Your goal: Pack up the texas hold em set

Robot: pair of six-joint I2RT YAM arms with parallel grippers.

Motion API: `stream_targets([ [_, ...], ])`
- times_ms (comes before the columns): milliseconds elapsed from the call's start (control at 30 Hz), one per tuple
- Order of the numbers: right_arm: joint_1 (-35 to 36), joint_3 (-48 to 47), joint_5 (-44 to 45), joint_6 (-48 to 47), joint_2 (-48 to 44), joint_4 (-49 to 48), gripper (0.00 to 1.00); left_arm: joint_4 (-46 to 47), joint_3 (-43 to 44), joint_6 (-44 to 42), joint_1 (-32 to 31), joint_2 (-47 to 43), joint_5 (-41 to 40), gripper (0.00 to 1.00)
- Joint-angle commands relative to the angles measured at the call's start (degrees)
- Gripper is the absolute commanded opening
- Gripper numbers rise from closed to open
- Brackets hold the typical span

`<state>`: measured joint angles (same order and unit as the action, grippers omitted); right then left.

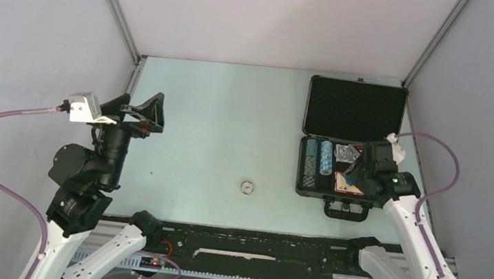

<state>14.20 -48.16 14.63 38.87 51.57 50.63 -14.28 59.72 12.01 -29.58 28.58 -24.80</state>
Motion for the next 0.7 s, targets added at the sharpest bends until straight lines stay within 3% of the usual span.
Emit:
stream_targets([
  [0, -7.5, 2.0, -7.6, 1.7, -0.2, 0.1, 0.45, 0.8, -0.2, 0.6, 0.2, 0.4, 0.8, 1.00],
  [300, -6.2, 2.3, -9.1, 2.1, 9.9, -5.7, 0.44, 0.8, -0.2, 0.4, 0.2, 1.0, 0.5, 1.00],
  [667, -0.8, 2.3, 1.5, 0.9, 12.7, -7.0, 0.46, 0.7, -0.2, 0.7, 0.2, 0.6, 1.0, 1.00],
])
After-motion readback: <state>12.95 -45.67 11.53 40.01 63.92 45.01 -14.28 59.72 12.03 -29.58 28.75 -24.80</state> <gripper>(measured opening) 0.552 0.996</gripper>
